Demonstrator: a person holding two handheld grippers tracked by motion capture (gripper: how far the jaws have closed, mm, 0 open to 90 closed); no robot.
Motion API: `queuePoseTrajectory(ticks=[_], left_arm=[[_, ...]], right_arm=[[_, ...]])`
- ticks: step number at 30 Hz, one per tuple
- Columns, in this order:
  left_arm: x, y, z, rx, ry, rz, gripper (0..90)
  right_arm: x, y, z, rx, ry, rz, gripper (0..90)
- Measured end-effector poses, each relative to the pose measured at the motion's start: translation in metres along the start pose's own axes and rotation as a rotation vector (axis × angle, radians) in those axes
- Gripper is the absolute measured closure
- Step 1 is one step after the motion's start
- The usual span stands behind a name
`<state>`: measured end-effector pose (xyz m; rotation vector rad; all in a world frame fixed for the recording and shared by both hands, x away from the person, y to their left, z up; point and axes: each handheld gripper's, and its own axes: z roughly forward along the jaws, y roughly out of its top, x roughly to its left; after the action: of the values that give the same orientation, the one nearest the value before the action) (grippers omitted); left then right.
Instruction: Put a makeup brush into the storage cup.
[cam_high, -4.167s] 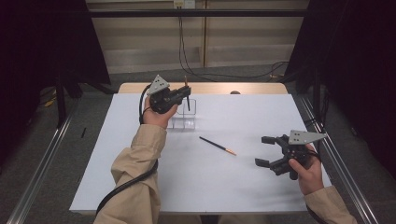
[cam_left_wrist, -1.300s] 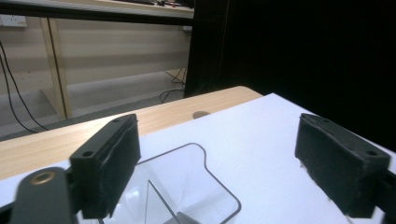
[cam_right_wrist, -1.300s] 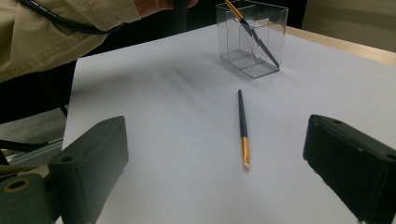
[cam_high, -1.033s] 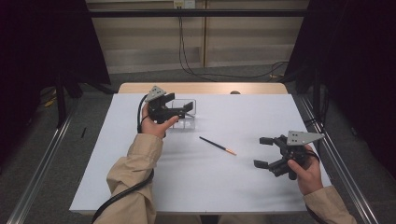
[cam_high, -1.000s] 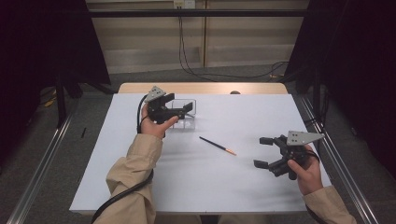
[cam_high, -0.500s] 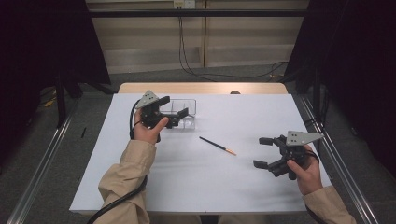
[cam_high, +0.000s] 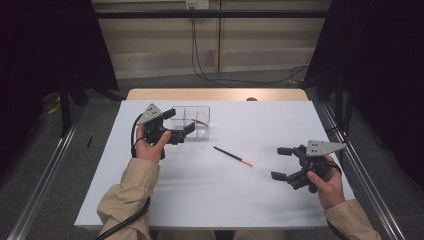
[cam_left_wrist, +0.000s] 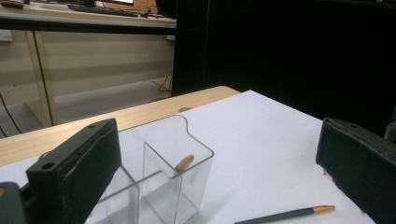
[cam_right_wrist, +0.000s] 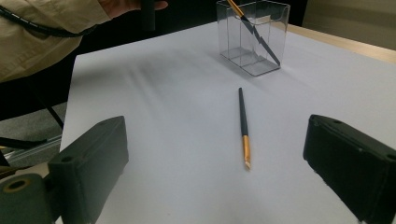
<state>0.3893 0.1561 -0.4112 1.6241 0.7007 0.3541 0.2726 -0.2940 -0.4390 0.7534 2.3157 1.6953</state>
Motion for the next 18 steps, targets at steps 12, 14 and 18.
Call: queuePoseTrajectory(ticks=[12, 14, 18], left_arm=[[-0.002, -0.01, -0.015, -0.004, -0.005, -0.005, 0.0], [-0.002, -0.011, -0.017, -0.002, -0.006, 0.0, 0.0], [-0.003, -0.014, -0.022, 0.002, -0.007, -0.001, 0.0]], right_arm=[[0.001, 0.001, 0.0, -0.005, -0.006, 0.0, 6.0], [0.001, 0.001, 0.0, -0.005, -0.006, -0.001, 5.9], [0.001, 0.001, -0.001, -0.007, -0.009, -0.002, 6.0]])
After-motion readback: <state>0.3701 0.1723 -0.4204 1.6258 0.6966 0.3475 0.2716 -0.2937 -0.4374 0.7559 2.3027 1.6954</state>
